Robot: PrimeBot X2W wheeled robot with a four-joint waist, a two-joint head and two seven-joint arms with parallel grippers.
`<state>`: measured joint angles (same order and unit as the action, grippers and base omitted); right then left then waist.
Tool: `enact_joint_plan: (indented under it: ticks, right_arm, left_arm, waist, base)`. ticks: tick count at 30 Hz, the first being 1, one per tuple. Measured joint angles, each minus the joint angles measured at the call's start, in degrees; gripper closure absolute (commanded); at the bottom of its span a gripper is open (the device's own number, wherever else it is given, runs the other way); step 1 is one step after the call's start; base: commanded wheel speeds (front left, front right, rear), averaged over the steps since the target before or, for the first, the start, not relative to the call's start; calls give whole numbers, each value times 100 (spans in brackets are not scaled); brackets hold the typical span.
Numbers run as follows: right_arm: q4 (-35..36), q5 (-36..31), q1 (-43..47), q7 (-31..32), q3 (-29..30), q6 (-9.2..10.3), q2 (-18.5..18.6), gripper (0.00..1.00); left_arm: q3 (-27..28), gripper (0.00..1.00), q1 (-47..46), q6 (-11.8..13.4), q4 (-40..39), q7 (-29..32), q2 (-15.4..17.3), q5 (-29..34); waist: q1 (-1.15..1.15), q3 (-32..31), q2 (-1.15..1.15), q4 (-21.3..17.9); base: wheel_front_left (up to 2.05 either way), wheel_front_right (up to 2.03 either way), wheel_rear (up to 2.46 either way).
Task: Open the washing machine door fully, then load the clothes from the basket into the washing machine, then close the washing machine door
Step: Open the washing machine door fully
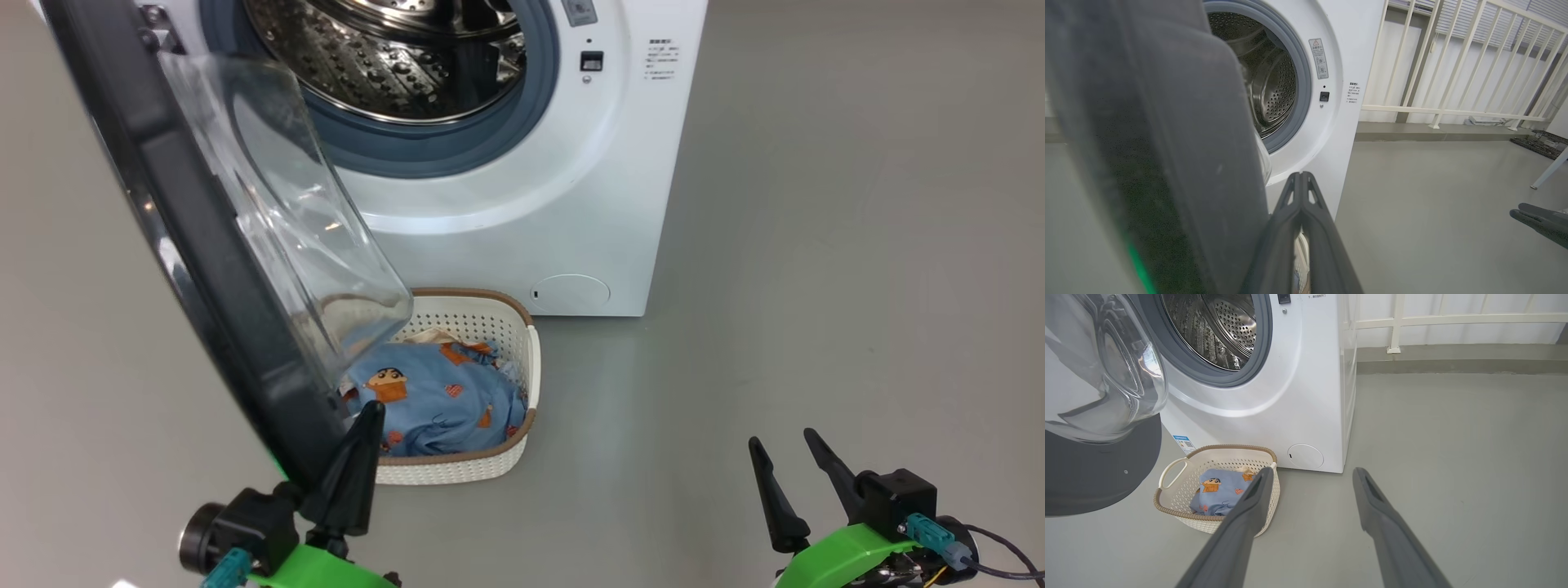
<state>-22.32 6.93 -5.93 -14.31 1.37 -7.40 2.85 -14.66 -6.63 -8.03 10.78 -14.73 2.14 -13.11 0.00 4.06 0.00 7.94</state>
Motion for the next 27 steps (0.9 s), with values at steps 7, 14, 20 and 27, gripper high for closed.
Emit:
enact_joint_plan:
  ticks: [7,14,20,27]
  right_arm:
    - [-4,30,1,0,1,0,0,0]
    - [-9,31,3,0,4,0,1,0]
    - [-14,31,4,0,-18,0,0,0]
    - [-9,25,2,0,-27,0,0,0]
  left_arm:
    - [467,100,241,-22,83,-5,-36,94]
    - [1140,100,431,137,169,2,-30,81]
    - [1697,100,527,337,190,2,-37,5]
    - [2525,100,300,398,571,-5,46,-115]
  waist:
    - [0,-37,0,191]
    - [0,-85,0,397]
    - [0,-116,0,534]
    - [0,26,0,553]
  base:
    - [0,0,0]
    - [0,0,0]
    - [0,0,0]
    - [0,0,0]
